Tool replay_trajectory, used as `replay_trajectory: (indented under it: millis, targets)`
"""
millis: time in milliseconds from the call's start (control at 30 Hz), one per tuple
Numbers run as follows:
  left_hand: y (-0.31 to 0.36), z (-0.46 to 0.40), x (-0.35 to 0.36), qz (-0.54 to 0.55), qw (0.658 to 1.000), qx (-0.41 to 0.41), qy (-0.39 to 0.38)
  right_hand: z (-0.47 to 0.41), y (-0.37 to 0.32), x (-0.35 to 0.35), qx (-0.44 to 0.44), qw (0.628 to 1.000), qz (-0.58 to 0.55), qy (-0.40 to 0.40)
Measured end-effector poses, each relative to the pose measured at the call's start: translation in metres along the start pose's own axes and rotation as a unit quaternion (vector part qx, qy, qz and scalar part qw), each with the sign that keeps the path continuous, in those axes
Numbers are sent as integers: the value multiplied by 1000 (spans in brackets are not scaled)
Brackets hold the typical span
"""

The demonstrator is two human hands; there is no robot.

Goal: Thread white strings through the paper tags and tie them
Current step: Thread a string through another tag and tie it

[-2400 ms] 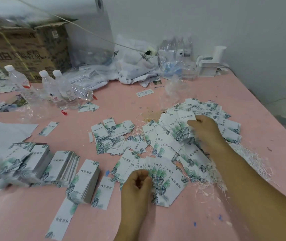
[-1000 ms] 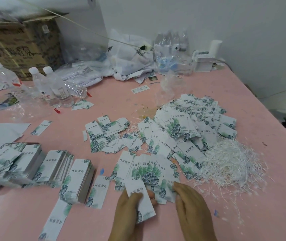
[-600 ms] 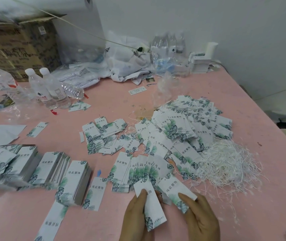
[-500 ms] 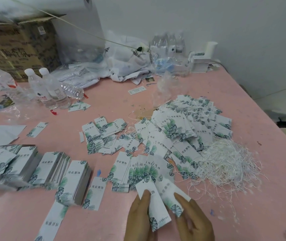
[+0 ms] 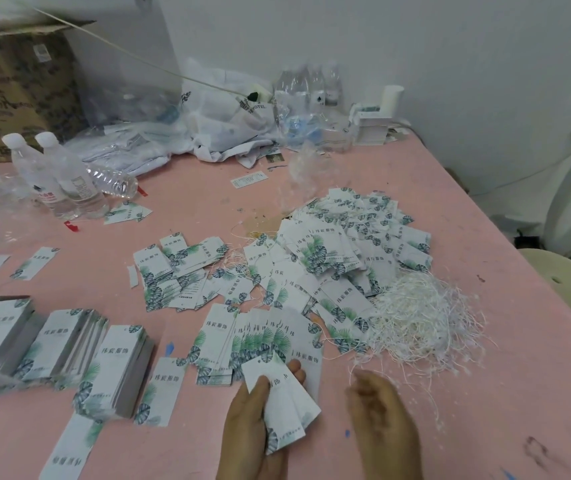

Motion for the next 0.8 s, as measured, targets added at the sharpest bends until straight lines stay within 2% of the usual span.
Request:
replay_trajectory:
  millis: [33, 67, 100, 133, 200, 467, 567, 667, 800]
  targets:
    - [-1, 1, 1, -2, 1000, 0, -17, -8, 1, -16, 15, 999, -35, -1]
    - [-2, 2, 1, -16, 1000, -2, -13, -21, -3, -28, 19, 998, -41, 42]
    - [-3, 3, -1, -18, 1000, 2, -14, -31, 1, -36, 5, 999, 9, 51]
    - [-2, 5, -2, -13, 1000, -4, -8, -39, 2, -37, -28, 997, 76, 12]
    - [-3, 6, -3, -13, 1000, -8, -6, -37, 0, -26, -15, 990, 129, -58]
    - [-3, 10, -3, -4, 999, 6, -39, -48, -7, -22, -28, 967, 231, -104]
    - [-1, 9, 0, 1, 999, 2, -52, -49, -10, -29, -22, 982, 154, -105]
    - [0, 7, 1, 7, 997, -4, -75, -56, -19, -41, 45, 995, 4, -92]
    - [-1, 4, 5, -7, 996, 3, -92, -65, -44, -44, 118, 967, -193, -114]
Point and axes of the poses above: each hand's wrist, its own z-axis away from the middle knuckle, its own x-axis out of the palm, y = z × x, the point moved 6 cm from there along -z, towards the middle knuckle, and after that the axes turned 12 degrees about y, right-handed, at the moved point
